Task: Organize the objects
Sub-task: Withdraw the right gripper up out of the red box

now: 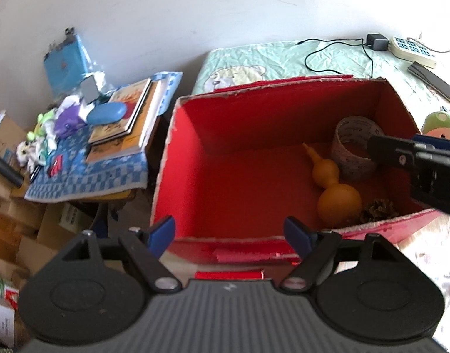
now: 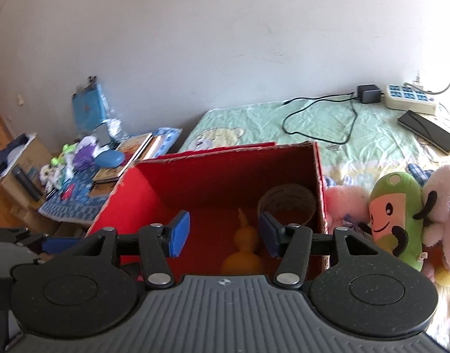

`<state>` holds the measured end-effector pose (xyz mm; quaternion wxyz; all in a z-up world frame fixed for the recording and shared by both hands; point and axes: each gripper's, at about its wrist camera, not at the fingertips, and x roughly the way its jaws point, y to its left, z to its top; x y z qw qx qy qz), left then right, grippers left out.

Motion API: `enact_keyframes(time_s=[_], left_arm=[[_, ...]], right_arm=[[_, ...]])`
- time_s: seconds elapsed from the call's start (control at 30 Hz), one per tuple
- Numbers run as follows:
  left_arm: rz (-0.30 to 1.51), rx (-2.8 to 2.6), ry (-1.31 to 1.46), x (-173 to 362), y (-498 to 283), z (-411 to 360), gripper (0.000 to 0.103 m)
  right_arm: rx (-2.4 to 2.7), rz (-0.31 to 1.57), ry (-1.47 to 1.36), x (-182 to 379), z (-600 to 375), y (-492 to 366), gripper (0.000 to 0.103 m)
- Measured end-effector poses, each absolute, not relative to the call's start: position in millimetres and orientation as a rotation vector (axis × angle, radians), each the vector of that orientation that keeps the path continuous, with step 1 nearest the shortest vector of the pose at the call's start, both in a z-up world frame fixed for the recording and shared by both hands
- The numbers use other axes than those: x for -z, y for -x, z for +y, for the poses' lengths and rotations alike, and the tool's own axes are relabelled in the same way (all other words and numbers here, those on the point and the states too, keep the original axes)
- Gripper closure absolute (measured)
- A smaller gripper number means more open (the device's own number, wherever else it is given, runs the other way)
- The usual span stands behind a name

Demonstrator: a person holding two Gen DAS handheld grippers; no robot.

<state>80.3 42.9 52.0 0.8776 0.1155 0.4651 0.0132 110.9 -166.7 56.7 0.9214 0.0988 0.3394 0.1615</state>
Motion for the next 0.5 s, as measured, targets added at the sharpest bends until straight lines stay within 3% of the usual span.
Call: enact_keyframes(time_s=[0.1, 0.4, 0.5], left_arm=[[0.967, -0.048, -0.229, -57.0, -70.2, 43.2, 0.020], [0.978, -0.073, -0.181, -60.1, -47.2, 39.3, 0.019], [0.984, -0.083, -0.186, -56.4, -38.4, 33.1, 0.019]], right_arm=[[-0.366, 0.692, -0.171, -60.8, -164.6, -102.6, 0.037], [-0.493, 0.696, -0.171, -66.4, -169.2, -79.3, 0.039], [-0.524, 0.713, -0.186, -63.6, -173.7, -74.3, 0.044]])
